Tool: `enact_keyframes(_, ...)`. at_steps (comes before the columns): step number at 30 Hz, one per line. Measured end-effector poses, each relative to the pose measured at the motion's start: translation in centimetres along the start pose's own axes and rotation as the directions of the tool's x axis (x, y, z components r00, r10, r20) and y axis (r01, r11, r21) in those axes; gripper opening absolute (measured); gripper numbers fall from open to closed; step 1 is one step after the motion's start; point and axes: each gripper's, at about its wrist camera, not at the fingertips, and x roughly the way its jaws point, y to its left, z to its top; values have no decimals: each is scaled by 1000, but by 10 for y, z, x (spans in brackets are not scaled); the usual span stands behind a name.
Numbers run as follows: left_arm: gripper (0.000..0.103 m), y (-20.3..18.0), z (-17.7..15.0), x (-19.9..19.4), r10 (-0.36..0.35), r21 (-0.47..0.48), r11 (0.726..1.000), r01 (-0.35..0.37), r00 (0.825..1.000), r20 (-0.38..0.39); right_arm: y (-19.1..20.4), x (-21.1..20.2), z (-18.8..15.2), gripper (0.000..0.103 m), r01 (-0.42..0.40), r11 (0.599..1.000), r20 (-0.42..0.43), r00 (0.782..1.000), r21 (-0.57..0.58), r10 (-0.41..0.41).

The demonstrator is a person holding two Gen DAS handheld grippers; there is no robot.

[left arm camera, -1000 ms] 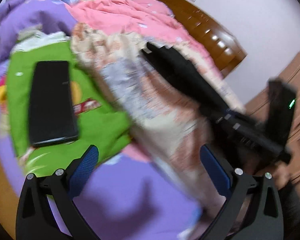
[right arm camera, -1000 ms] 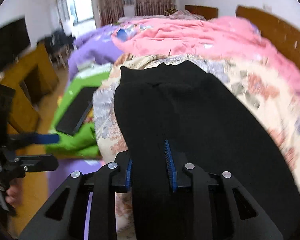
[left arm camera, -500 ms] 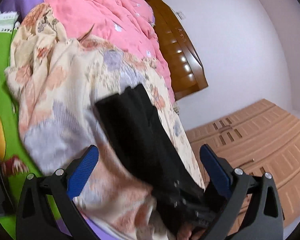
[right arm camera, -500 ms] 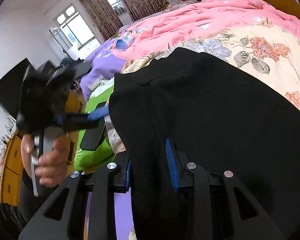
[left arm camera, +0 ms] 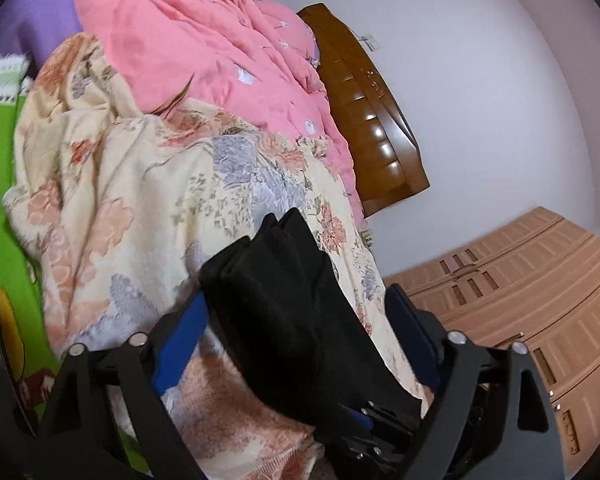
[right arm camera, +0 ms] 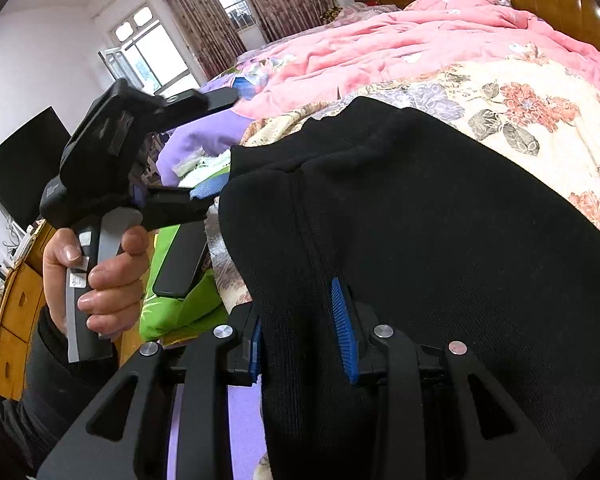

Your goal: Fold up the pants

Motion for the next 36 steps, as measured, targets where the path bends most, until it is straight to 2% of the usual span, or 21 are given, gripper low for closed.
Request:
enact_keyframes(3,86,3,3,15,27,-1,1000,-27,999,-29,2,-1,0,32,3,1000,2,1000,-3,-3)
enact_keyframes(4,80,4,3,19,30,-5,1000,-30,999,-36,2,-1,0,32,4,1000,3,1000,-4,-4)
enact_keyframes(5,54,5,3,22,32,-7,999,-32,999,-42,3,-1,0,32,5,1000,4,1000,-6,-5)
enact_keyframes(7,17,6,1,24,60,-7,998,-60,997,-39,7,-3,-1,37,14,1000,9,1000,-18,-14)
enact_keyframes(8,15,3,1,21,52,-1,999,-52,998,-28,9,-5,-1,40,17,1000,12,1000,-27,-17)
enact_keyframes(10,14,-9,-1,12,47,50,998,-47,999,-8,20,-13,-1,62,58,996,44,997,-67,-56)
enact_keyframes(12,14,-26,-2,9,61,119,991,-59,998,-7,31,-22,4,72,92,991,98,992,-102,-82)
enact_keyframes(14,14,-40,-2,8,64,164,985,-62,998,-12,39,-24,10,73,125,983,123,986,-134,-109)
enact_keyframes(18,14,-67,1,12,74,219,974,-66,997,-27,57,-5,14,72,234,948,100,971,-218,-217)
enact_keyframes(20,14,-76,2,15,72,224,973,-63,997,-33,62,7,12,72,302,923,106,953,-239,-284)
enact_keyframes(23,14,-78,6,18,77,203,977,-68,996,-37,76,29,1,72,448,833,121,893,-324,-434)
enact_keyframes(24,14,-76,7,20,81,192,979,-72,996,-41,81,36,-5,72,492,791,132,868,-364,-479)
enact_keyframes(25,14,-72,9,22,85,185,980,-75,995,-45,88,44,-10,60,541,741,143,834,-398,-533)
enact_keyframes(26,14,-68,8,23,91,179,981,-80,995,-52,90,47,-11,46,572,714,152,812,-405,-564)
enact_keyframes(27,16,-60,8,22,104,171,981,-93,993,-59,89,44,-9,28,576,724,163,812,-380,-561)
enact_keyframes(28,26,-54,6,21,114,162,981,-103,992,-58,87,39,-8,24,566,746,168,821,-351,-545)
enact_keyframes(29,47,-45,4,15,108,143,985,-100,993,-48,84,34,-7,22,561,761,179,827,-326,-533)
enact_keyframes(31,73,-33,0,6,58,107,993,-54,997,-40,77,20,-5,22,507,818,205,861,-271,-466)
enact_keyframes(32,80,-28,-2,1,29,91,996,-26,999,-33,71,14,-3,22,469,851,207,880,-236,-427)
enact_keyframes(34,83,-25,-7,-6,-15,77,997,17,1000,-27,54,8,3,22,386,908,203,914,-163,-352)
enact_keyframes(36,86,-29,-13,-10,-66,82,994,69,997,-37,41,2,5,22,333,937,205,929,-108,-307)
